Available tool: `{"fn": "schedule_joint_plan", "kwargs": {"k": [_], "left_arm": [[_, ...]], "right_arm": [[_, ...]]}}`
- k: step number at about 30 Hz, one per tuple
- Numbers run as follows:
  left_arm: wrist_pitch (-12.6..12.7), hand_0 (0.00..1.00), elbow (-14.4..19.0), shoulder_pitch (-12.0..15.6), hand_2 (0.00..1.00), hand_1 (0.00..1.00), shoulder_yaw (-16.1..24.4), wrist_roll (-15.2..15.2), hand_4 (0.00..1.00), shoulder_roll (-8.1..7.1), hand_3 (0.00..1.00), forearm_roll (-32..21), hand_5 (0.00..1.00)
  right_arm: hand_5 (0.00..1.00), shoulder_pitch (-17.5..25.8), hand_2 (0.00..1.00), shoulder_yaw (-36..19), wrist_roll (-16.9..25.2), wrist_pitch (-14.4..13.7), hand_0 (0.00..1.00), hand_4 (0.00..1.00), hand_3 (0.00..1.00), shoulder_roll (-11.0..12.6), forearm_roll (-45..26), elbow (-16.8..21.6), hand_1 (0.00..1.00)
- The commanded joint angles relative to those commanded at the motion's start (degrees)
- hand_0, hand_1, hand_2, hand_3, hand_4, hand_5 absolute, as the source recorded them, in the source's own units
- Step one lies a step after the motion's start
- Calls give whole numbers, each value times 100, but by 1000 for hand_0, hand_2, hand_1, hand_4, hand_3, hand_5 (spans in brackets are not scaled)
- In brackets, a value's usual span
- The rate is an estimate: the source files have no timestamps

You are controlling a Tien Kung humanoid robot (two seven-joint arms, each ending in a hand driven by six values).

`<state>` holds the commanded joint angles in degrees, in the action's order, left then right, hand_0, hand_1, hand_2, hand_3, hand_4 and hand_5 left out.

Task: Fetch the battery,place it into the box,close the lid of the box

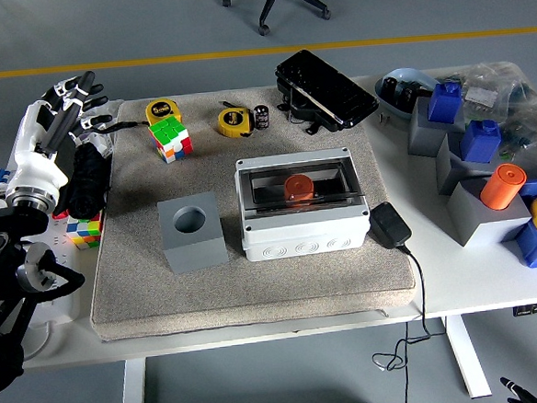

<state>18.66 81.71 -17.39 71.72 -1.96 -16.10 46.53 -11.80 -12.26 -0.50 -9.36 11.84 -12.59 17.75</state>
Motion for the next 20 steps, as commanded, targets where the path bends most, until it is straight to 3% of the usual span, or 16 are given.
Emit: {"fn": "schedule_joint_plan", "kwargs": {"k": [20], "left_arm": [[-20, 437, -45, -17, 608, 605, -47, 20, 962, -10, 589, 7, 485]], "right_arm": [[497, -5, 661, 77, -12, -13, 583, 937, 576, 22, -9, 2, 639]]}}
